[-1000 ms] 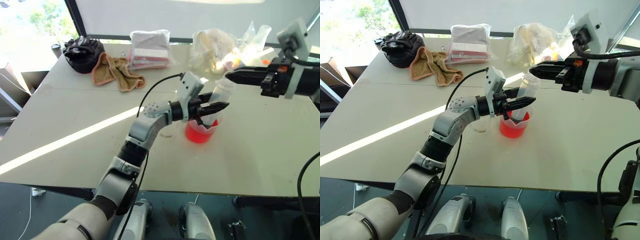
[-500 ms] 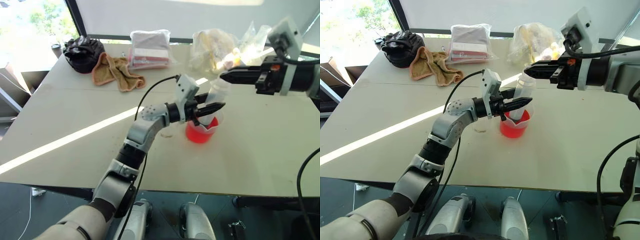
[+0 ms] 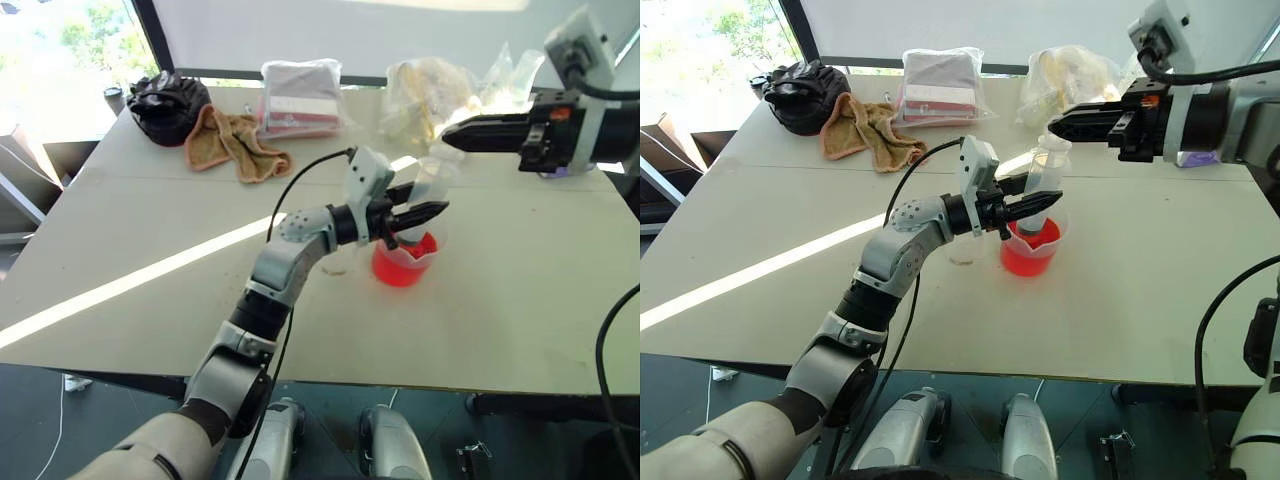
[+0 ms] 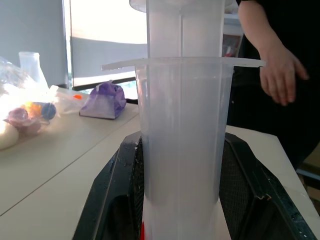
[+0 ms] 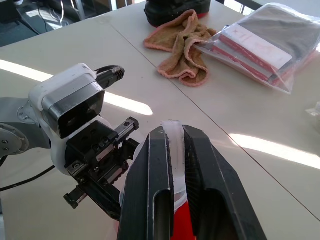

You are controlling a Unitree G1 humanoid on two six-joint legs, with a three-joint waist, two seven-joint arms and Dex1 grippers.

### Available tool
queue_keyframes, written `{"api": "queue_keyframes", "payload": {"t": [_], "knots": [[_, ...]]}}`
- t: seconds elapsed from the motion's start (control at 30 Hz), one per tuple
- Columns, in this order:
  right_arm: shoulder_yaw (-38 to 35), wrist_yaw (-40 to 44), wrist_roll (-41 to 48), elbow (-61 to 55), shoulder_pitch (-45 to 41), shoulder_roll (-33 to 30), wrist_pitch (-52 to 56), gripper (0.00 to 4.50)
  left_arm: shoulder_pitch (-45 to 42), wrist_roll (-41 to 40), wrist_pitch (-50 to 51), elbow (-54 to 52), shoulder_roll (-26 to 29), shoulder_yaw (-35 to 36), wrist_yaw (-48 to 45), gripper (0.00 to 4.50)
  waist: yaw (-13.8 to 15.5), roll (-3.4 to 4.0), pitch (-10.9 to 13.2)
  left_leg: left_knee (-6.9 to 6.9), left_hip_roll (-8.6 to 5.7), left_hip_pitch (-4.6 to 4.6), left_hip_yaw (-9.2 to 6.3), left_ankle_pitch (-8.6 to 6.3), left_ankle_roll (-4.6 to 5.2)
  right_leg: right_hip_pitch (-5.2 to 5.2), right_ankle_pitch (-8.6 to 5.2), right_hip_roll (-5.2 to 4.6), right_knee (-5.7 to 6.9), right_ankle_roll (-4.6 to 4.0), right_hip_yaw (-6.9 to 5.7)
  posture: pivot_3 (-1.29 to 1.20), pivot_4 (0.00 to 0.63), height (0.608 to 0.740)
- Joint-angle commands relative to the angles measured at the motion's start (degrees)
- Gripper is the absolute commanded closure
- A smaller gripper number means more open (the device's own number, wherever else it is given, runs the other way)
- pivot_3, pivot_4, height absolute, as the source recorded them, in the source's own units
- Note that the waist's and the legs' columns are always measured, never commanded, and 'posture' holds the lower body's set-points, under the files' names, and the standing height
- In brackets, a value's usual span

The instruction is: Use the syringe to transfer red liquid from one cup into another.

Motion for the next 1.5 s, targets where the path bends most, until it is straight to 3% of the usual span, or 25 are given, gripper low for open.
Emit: {"api": "queue_keyframes", "payload": {"t": [0.03,0.47,0.6,0.73,1.1,1.5], "knots": [[-4.7,-1.0,-2.1,0.4,-4.8,-1.6,-4.3,4.44,1.3,1.3,1.4,-0.1,-0.1,-3.5,-1.4,3.07,0.0,0.0,0.0,0.0,0.0,0.0,0.0,0.0,0.0,0.0,0.0,0.0,0.0,0.0,0.0,0.0,0.15,0.74],[-4.7,0.7,-1.7,-1.9,-2.5,-1.7,-5.6,4.44,1.3,1.4,1.7,-0.9,-0.2,-3.6,-1.5,3.07,0.0,0.0,0.0,0.0,0.0,0.0,0.0,0.0,0.0,0.0,0.0,0.0,0.0,0.0,0.0,0.0,0.15,0.74],[-4.8,1.4,-1.5,-3.9,-0.3,-2.1,-5.3,2.91,0.2,1.0,1.8,-1.4,0.0,-2.4,-1.1,3.07,0.1,0.01,0.0,0.0,0.0,-0.02,0.0,0.0,0.0,-0.01,0.0,0.0,0.0,0.0,-0.01,0.0,0.15,0.74],[-4.2,1.6,-2.7,-4.3,0.5,-2.9,-5.8,0.95,-0.9,0.9,1.4,-2.2,0.6,-1.5,-0.8,3.07,0.0,-0.01,0.0,0.01,-0.02,-0.04,0.0,-0.01,0.01,-0.02,0.0,-0.01,-0.01,0.0,0.0,0.0,0.15,0.74],[-8.8,1.8,-0.6,-1.3,-0.3,-3.6,-3.8,0.95,-4.7,-0.3,-0.4,-3.5,2.4,3.2,1.7,3.07,0.0,0.0,0.0,0.01,0.01,-0.07,0.0,-0.01,0.01,-0.04,0.0,0.0,-0.03,0.0,0.0,0.0,0.15,0.74],[-12.0,-1.1,1.0,-0.1,1.5,-1.7,-3.2,0.95,-10.2,-14.2,12.3,-11.6,2.3,14.1,9.3,3.07,-0.1,0.0,0.0,0.13,0.02,-0.2,-0.01,-0.01,0.01,-0.14,0.0,0.02,0.01,0.0,0.0,0.0,0.15,0.74]]}}
